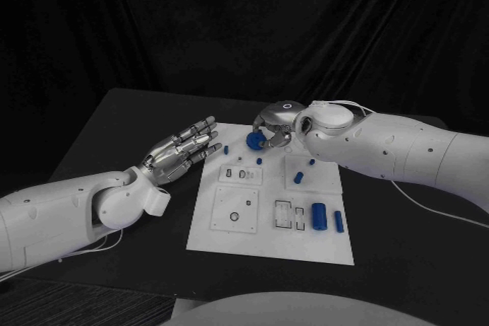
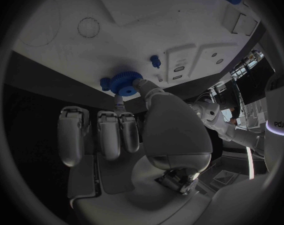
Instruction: Assemble the parts on the task board
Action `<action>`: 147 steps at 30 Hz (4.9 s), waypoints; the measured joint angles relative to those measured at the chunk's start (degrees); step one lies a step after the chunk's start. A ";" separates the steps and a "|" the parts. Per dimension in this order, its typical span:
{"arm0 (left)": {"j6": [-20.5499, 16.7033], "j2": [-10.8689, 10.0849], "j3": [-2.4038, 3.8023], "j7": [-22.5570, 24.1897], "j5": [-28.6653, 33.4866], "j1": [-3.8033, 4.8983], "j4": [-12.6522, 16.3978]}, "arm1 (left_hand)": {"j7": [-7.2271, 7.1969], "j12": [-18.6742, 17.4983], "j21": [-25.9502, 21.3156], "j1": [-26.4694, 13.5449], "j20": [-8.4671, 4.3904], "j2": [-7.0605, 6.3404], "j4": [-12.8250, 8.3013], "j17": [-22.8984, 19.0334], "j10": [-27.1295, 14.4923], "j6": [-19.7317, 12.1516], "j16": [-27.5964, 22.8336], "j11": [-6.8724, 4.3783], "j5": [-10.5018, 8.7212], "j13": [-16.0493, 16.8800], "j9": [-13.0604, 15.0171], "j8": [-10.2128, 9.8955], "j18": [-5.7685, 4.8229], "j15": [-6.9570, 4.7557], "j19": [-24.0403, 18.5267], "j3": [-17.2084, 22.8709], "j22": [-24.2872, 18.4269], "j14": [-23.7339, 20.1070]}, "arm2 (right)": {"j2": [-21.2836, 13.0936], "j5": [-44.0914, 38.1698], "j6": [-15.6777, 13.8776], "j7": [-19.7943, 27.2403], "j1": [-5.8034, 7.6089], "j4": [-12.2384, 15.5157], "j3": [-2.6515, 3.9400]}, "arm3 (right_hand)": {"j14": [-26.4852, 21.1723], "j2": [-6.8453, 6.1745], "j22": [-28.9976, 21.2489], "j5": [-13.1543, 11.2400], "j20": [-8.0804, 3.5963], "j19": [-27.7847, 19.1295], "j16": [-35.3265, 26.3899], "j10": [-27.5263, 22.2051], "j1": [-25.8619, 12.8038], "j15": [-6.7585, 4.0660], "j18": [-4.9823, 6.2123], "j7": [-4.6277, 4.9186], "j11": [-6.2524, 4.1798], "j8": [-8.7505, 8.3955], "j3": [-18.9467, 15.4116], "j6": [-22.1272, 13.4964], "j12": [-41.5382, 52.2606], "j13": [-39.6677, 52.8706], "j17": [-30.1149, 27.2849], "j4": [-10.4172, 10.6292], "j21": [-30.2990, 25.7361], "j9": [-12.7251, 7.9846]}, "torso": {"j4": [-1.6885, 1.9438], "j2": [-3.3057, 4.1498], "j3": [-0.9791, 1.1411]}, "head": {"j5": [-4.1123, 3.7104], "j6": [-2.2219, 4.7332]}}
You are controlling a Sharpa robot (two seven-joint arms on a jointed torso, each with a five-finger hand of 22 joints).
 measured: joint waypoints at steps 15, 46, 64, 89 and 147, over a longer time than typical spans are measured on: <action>0.06 0.18 0.00 0.03 0.00 0.00 -0.14 | 0.00 0.00 0.00 0.00 0.00 0.00 -0.16 -0.01 -0.22 0.00 0.00 0.20 0.00 -0.01 0.00 0.00 0.00 0.00 0.00 0.16 0.00 0.00 | -0.01 0.00 0.48 0.01 -0.02 0.03 -0.02 | 0.00 0.00 -0.01 -1.89 -0.21 -0.21 0.00 0.12 0.00 0.00 0.00 -0.79 -0.53 -4.75 -0.01 -5.62 0.00 0.00 0.00 -0.80 0.39 -4.50 | 0.07 -0.01 -0.01 | -0.10 -0.20; 0.03 -1.39 -0.01 0.06 0.00 0.00 0.58 | 0.00 0.00 0.00 -0.22 0.00 0.22 -0.31 0.03 -0.22 0.00 0.00 0.19 0.00 -0.02 0.00 0.00 0.00 0.00 0.00 0.32 0.00 0.00 | -26.53 -0.01 -6.72 -1.19 4.40 20.25 -0.05 | 0.00 1.00 -0.02 -16.04 -0.21 -0.20 0.00 0.02 -0.99 -0.42 0.00 -0.79 -0.63 -2.02 -3.68 1.98 0.00 0.02 0.00 0.97 2.29 -5.46 | -0.99 -0.49 -0.07 | 0.85 0.10; 0.05 -1.49 -0.01 0.05 -0.01 -0.01 0.65 | 0.00 0.00 0.00 -0.21 0.00 0.22 -0.31 0.03 -0.21 0.00 0.00 0.19 0.00 -0.02 0.00 0.00 0.00 0.00 0.00 0.32 0.00 0.00 | -30.24 -0.01 -8.48 -2.68 -1.01 18.59 -0.09 | 0.01 1.00 0.03 -16.91 -0.83 0.01 0.00 0.11 -0.99 -0.84 -0.95 -0.92 -0.94 -3.19 -5.48 0.59 0.00 0.01 0.00 2.78 2.95 -6.96 | -1.50 -0.65 -0.24 | 0.92 -0.59; 0.46 -1.03 -0.01 -0.01 -0.01 -0.07 0.28 | 0.00 0.00 0.00 -0.21 0.00 0.22 -0.48 -0.01 -0.21 0.00 0.00 0.19 0.00 -0.03 0.00 0.00 0.00 0.00 0.00 0.48 0.00 0.00 | -27.30 -0.01 -10.54 -3.14 -4.28 13.97 -0.09 | 0.01 0.76 0.01 -12.46 -0.82 0.01 0.00 0.11 0.63 -0.84 -0.92 -0.28 -0.94 -3.12 -6.33 0.22 0.00 0.00 0.00 4.75 3.16 -7.32 | -1.44 -0.76 -0.27 | 0.20 -0.44; 1.33 -0.63 -0.02 -0.27 -0.01 -0.20 -0.23 | 0.00 0.00 0.00 -0.21 0.00 0.22 -0.47 -0.02 -0.21 0.00 0.00 0.19 0.00 -0.03 0.00 0.00 0.00 0.00 0.00 0.48 -0.04 0.00 | -21.84 -0.01 -11.13 -2.22 -5.44 7.88 -0.07 | 0.01 1.70 -0.01 -6.81 -0.82 0.00 0.00 0.11 2.27 -0.84 -0.91 -0.35 -0.94 2.35 -5.75 5.62 0.00 0.03 0.00 4.15 3.15 -3.55 | -1.39 -0.75 -0.29 | 0.26 -1.64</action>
